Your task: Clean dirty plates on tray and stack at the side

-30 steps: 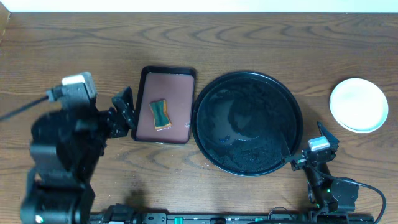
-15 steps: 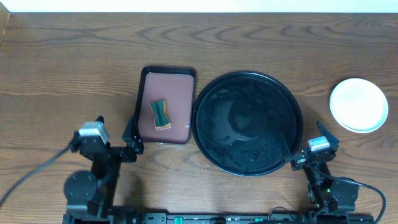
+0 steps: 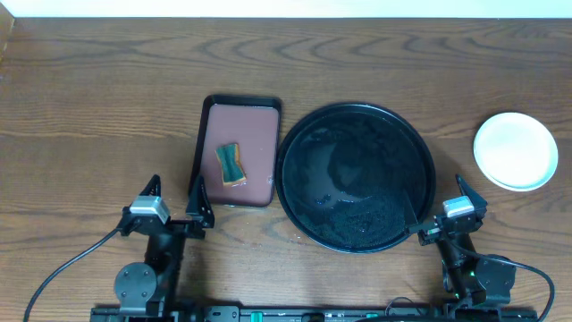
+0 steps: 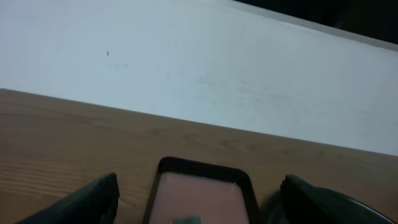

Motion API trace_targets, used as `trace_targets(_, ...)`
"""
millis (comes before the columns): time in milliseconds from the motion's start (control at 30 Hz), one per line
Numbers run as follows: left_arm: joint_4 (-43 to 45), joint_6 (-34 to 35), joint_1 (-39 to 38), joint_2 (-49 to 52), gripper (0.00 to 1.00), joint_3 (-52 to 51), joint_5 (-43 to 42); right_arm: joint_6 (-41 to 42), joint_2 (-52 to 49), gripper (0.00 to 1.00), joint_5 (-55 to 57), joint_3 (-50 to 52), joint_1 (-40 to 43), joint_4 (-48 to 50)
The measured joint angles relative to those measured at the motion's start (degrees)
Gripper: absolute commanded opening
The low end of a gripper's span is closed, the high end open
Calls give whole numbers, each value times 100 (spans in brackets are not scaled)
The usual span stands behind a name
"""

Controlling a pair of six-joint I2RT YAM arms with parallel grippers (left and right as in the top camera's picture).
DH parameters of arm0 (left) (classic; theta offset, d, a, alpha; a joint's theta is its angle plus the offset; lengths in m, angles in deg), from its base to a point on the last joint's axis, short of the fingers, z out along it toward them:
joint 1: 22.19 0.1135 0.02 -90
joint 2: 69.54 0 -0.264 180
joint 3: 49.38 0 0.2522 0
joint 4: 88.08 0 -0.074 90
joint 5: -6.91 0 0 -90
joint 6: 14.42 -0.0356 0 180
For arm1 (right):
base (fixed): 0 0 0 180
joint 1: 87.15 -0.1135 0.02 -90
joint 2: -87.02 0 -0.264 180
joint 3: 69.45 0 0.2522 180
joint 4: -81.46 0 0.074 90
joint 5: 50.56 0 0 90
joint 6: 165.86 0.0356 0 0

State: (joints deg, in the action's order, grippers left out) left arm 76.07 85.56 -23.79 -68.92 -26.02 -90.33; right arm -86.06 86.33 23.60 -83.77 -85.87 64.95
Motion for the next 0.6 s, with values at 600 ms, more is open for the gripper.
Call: trace_targets(600, 177, -2, 0, -4, 84, -905, -17, 0, 0, 99, 2, 0, 0, 0)
